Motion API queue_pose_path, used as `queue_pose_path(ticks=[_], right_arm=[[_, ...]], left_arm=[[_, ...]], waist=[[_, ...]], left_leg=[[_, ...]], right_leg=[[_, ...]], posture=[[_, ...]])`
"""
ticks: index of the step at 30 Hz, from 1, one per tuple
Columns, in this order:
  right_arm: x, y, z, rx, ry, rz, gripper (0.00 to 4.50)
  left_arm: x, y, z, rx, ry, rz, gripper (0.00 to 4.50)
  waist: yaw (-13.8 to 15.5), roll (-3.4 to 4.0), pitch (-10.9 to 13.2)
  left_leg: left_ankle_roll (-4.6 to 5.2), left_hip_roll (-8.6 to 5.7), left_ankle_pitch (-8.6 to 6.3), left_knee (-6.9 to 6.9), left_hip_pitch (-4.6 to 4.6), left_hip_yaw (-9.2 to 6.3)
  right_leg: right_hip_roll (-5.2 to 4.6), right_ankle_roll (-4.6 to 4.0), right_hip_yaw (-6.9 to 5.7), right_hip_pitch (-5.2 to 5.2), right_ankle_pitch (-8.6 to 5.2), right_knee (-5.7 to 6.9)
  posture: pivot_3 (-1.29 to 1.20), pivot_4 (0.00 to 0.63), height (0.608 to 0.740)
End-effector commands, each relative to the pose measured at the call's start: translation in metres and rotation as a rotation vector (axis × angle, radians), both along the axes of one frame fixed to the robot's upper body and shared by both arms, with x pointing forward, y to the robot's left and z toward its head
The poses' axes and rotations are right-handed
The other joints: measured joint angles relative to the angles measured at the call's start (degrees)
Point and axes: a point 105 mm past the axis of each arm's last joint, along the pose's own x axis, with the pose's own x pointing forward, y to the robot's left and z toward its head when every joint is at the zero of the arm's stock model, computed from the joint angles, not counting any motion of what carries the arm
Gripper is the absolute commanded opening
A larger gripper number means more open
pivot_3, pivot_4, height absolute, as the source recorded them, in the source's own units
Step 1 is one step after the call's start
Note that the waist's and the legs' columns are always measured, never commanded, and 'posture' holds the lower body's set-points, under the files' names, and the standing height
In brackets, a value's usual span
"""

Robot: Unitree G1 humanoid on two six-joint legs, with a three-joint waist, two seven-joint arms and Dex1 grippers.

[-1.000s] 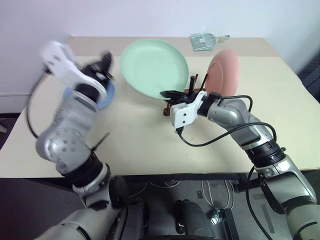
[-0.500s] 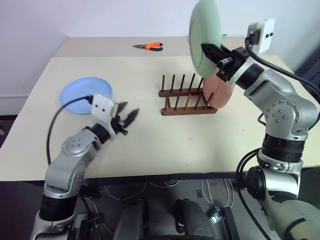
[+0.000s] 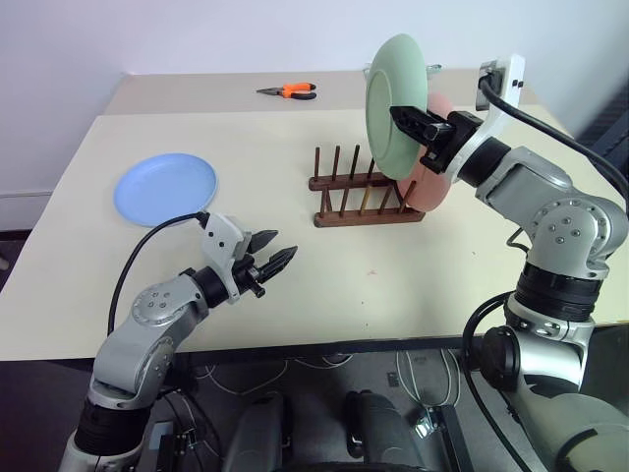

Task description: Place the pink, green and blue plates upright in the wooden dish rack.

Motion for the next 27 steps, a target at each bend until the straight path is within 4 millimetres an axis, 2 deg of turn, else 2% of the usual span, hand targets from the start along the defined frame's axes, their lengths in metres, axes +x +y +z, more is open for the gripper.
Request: queue_pose_path(ticks=[1,3,10,14,18,21,22,24,26,27], right_arm=[[-0.009,0.003,0.028,0.028,-0.096,0.021,0.0],[-0.009,0.006,0.026,0.035,-0.085,0.031,0.0],[0.01,0.004,-0.005,0.066,0.064,-0.026,0.0],[0.017,0.002,-0.01,0.076,0.094,-0.048,0.0],[0.02,0.002,-0.007,0.02,0.047,-0.068,1.63],[0.019,0.007,-0.002,-0.141,-0.082,-0.1,3.09],[0.019,0.007,0.001,-0.196,-0.139,-0.119,3.54],[0.019,0.007,0.012,-0.321,-0.288,-0.176,3.55],[0.017,0.007,0.025,-0.427,-0.435,-0.23,3.55],[0.014,0.006,0.034,-0.46,-0.514,-0.259,3.55]], left_arm=[[-0.006,-0.004,0.008,0.002,-0.037,-0.011,2.33],[-0.006,-0.004,0.007,0.0,-0.035,-0.01,2.33],[-0.006,-0.006,0.008,0.001,-0.039,-0.013,2.33],[-0.005,-0.004,0.009,0.002,-0.041,-0.008,2.33],[-0.006,-0.005,0.008,-0.013,-0.029,-0.009,2.4],[-0.006,-0.004,0.01,-0.055,-0.009,-0.004,3.21],[-0.005,-0.002,0.011,-0.065,-0.009,0.007,3.67],[0.005,0.005,0.014,-0.08,-0.021,0.089,4.47],[0.017,0.018,0.019,-0.094,-0.04,0.199,4.47],[0.029,0.031,0.022,-0.105,-0.047,0.311,4.47]], waist=[[0.0,0.01,0.0],[0.0,0.0,0.0],[0.0,0.0,0.0],[0.0,0.01,0.0],[0.0,0.02,0.0],[0.0,0.02,0.0],[0.0,0.02,0.0],[0.0,0.02,0.0],[0.2,0.02,0.0],[0.2,0.01,0.0]], left_leg=[[0.0,0.0,0.0,0.0,0.0,0.0],[0.0,0.01,0.0,0.0,0.0,0.0],[0.01,0.02,0.0,0.03,0.0,-0.01],[0.02,0.03,-0.01,0.04,0.0,0.0],[0.02,0.05,-0.01,0.05,0.0,0.0],[0.05,0.05,-0.02,0.07,0.0,0.01],[0.06,0.05,-0.02,0.08,-0.01,0.0],[0.06,0.05,-0.02,0.1,0.0,0.01],[0.06,0.06,-0.02,0.12,0.0,0.0],[0.06,0.06,-0.02,0.16,-0.01,0.0]], right_leg=[[0.0,0.0,0.0,0.0,0.0,0.0],[0.02,0.0,0.0,0.0,0.0,0.0],[0.06,0.0,-0.01,0.03,0.0,0.0],[0.08,0.0,-0.01,0.03,0.0,0.0],[0.13,0.0,-0.01,0.03,0.0,0.0],[0.15,0.01,-0.01,0.05,0.0,-0.01],[0.17,0.02,-0.02,0.05,0.0,-0.01],[0.19,0.02,-0.02,0.06,-0.01,-0.01],[0.22,0.03,-0.03,0.06,-0.01,-0.01],[0.23,0.04,-0.04,0.08,0.0,-0.01]], posture=[[0.0,0.15,0.74],[0.0,0.15,0.74],[0.0,0.15,0.74],[0.0,0.15,0.74],[0.0,0.15,0.74],[0.0,0.15,0.74],[0.0,0.15,0.74],[0.0,0.15,0.74],[0.0,0.15,0.74],[0.0,0.15,0.74]])
